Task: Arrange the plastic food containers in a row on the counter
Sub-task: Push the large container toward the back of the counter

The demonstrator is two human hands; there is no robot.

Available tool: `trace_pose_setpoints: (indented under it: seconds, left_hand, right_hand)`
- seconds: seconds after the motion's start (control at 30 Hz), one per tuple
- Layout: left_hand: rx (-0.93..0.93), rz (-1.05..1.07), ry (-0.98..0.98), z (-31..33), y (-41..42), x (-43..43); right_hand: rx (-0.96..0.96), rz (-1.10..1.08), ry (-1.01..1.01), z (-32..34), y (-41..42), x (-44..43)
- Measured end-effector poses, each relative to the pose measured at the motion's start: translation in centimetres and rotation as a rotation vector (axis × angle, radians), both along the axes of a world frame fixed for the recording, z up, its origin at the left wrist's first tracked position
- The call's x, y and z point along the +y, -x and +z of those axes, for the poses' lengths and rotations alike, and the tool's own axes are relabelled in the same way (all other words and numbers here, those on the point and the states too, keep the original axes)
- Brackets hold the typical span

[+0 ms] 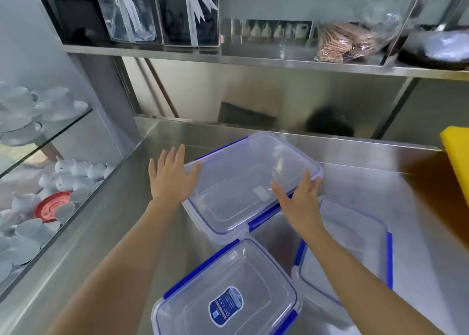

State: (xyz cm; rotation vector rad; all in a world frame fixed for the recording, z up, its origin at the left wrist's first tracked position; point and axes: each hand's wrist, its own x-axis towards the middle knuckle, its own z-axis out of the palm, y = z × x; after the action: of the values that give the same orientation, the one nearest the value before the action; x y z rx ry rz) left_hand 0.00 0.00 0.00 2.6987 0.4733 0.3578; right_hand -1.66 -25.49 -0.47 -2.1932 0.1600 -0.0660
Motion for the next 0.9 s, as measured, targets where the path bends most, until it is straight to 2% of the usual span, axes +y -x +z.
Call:
trace_pose_setpoints:
  seconds: [0.1, 0.2, 0.33, 0.53, 0.7, 0.77, 0.9]
  left_hand:
    - [0.095, 0.007, 0.012, -0.7, -0.9, 0.8]
    - [0.188, -0.076, 0.119, -1.3, -1.4, 1.0]
    - [0.126, -0.067, 0.207, -1.2, -1.5, 1.7]
    - [0.196, 0.06, 0.174, -0.2, -0.2, 3.1]
    - [0.301, 0.046, 0.357, 0.2, 1.7, 3.8]
    - [0.283, 0.033, 0.379, 0.0, 2.2, 3.5]
    - [0.195, -0.047, 0.545, -0.8, 3.2, 1.9]
  right_hand:
    - [0.134, -0.075, -0.225, -0.8, -0.2, 0.4]
    - [0.228, -0.087, -0.386, -1.4, -0.4, 0.9]
    - [0.203, -0.05, -0.501, -1.8, -1.0, 1.3]
    - [0.17, 0.033, -0.461, -1.2, -2.8, 1.6]
    - [0.128, 0.104, -0.302, -0.4, -4.1, 1.8]
    - [0.179, 0.148, -0.251, 0.0, -4.1, 1.9]
    - [0.368, 0.26, -0.398, 0.1, -2.2, 2.1]
